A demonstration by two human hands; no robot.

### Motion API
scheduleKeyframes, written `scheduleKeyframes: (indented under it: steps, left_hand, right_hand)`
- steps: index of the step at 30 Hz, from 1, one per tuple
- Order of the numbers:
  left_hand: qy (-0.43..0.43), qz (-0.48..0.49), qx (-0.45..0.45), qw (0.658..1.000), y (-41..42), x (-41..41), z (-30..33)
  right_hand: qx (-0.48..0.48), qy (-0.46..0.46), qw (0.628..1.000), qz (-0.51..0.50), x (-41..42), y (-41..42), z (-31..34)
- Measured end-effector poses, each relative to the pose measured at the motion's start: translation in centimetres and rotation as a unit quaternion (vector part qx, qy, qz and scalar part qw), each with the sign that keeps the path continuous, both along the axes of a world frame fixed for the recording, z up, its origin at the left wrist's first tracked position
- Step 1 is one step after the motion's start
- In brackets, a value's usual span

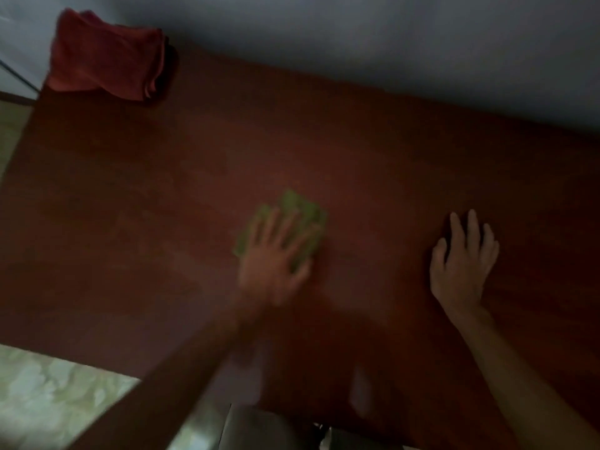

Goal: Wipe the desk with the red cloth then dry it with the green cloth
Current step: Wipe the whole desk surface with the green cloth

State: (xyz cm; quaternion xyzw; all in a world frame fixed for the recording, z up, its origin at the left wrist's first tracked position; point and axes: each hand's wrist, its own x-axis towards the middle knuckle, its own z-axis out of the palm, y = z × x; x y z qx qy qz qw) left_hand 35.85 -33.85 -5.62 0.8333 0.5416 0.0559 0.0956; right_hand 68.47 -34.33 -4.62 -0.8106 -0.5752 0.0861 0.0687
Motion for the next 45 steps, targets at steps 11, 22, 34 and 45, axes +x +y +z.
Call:
scheduleKeyframes:
  steps: [11,22,34,45]
  left_hand:
    - [0.058,0.422,-0.038,0.904,9.7,-26.9,0.5]
    - [0.001,-0.030,-0.019,0.999,5.9,-6.6,0.0]
    - [0.056,0.540,-0.021,0.840,6.6,-38.2,-0.3]
    - [-0.013,-0.080,-0.018,0.997,2.1,-14.0,0.1]
  right_hand:
    - [0.024,0.034,0.995,0.095,-19.7,3.9,-0.1]
    - [0.017,0.011,0.994,0.109,-25.6,5.6,-0.8]
    - [0.057,-0.012,0.994,0.093,-26.7,5.9,-0.7]
    - [0.061,0.003,0.993,0.096,-26.5,5.9,-0.7]
